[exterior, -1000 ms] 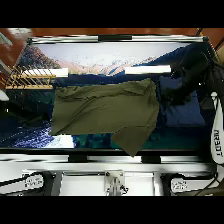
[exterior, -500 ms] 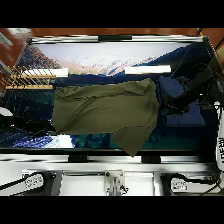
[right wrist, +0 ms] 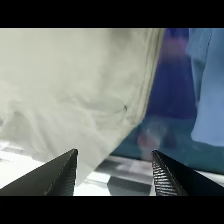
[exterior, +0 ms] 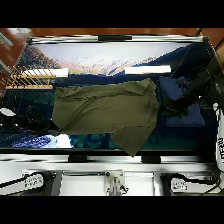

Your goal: Fold the shirts.

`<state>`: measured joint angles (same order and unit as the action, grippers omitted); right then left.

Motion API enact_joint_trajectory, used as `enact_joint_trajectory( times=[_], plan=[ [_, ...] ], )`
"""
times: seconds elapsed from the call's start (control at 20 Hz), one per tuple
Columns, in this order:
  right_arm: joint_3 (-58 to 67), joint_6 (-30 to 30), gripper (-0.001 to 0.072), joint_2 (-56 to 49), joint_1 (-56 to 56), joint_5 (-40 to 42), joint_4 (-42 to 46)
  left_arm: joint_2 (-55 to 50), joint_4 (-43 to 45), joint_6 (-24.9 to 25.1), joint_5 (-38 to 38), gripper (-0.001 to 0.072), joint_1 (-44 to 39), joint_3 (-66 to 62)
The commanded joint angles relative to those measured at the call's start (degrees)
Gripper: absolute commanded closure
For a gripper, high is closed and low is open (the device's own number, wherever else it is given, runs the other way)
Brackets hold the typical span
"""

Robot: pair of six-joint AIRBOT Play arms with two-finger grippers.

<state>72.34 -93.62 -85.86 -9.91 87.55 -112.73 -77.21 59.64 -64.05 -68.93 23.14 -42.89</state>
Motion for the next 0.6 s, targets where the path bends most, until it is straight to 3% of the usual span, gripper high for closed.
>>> enact_joint_trajectory(
  times=[0.0,0.05,0.1,0.15,0.25,0.55],
  plan=[
    [-5.7,0.3,0.0136,0.0,1.2,-0.2,-0.8,-0.4,0.2,1.2,-1.4,0.0182,-0.2,0.1],
    [-7.6,-0.2,0.0136,0.0,2.0,-1.3,-0.8,-0.5,0.2,1.2,-1.4,0.0375,-0.4,0.1],
    [-9.1,-0.3,0.0135,0.0,2.8,-2.2,-0.8,-0.5,0.2,1.3,-1.5,0.0519,-0.7,0.1],
    [-10.3,-0.5,0.0136,0.0,3.7,-3.1,-0.8,-0.5,0.2,1.3,-1.6,0.0522,-0.9,0.1],
    [-11.4,-0.7,0.0135,0.0,4.5,-4.4,-0.9,-0.5,0.3,1.9,-2.1,0.0666,-0.9,0.0],
    [-12.7,0.7,0.0136,0.0,4.9,-8.2,2.3,-0.3,0.3,1.9,-2.3,0.0676,-0.9,-0.2]
  ],
)
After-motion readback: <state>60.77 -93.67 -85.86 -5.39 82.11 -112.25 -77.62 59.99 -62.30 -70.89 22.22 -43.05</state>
